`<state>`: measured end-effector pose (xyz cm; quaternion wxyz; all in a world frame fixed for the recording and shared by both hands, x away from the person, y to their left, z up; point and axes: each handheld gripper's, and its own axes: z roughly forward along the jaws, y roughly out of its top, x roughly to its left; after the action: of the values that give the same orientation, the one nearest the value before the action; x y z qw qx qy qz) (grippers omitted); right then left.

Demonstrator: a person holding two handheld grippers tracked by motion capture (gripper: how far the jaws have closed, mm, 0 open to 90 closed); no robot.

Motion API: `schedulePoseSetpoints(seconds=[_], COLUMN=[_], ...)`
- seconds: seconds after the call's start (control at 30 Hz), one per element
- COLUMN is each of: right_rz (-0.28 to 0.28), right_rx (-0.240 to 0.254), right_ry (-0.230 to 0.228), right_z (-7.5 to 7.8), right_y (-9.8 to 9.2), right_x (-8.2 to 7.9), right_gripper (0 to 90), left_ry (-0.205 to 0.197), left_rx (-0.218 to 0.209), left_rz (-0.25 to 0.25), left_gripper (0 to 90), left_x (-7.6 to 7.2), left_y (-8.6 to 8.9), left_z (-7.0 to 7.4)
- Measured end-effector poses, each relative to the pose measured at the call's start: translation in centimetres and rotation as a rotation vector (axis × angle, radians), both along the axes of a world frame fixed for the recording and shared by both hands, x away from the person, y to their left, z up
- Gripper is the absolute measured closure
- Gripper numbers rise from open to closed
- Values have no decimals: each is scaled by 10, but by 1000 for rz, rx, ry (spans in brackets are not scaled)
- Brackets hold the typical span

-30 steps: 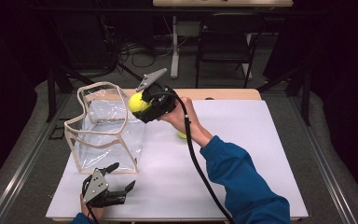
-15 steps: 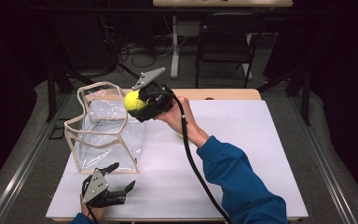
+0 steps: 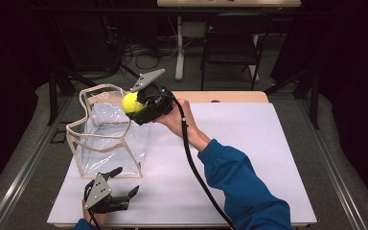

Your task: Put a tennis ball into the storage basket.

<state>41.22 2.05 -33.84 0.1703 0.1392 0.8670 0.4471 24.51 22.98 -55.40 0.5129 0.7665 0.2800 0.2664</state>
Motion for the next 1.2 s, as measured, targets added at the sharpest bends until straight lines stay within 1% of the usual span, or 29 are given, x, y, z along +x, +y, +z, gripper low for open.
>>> schedulePoseSetpoints(seconds=[0.27, 0.97, 1.2], right_rz=[1, 18, 25], right_rx=[21, 27, 38], right_ry=[-9, -21, -30], right_z=[2, 0, -1], right_y=[2, 14, 18], right_x=[-1, -2, -2], right_gripper=[264, 264, 264], left_ry=[1, -1, 0], left_rx=[-1, -4, -2], left_rz=[2, -1, 0], left_gripper=[158, 158, 158], left_x=[0, -1, 0], left_y=[0, 0, 1], left_z=[0, 0, 0])
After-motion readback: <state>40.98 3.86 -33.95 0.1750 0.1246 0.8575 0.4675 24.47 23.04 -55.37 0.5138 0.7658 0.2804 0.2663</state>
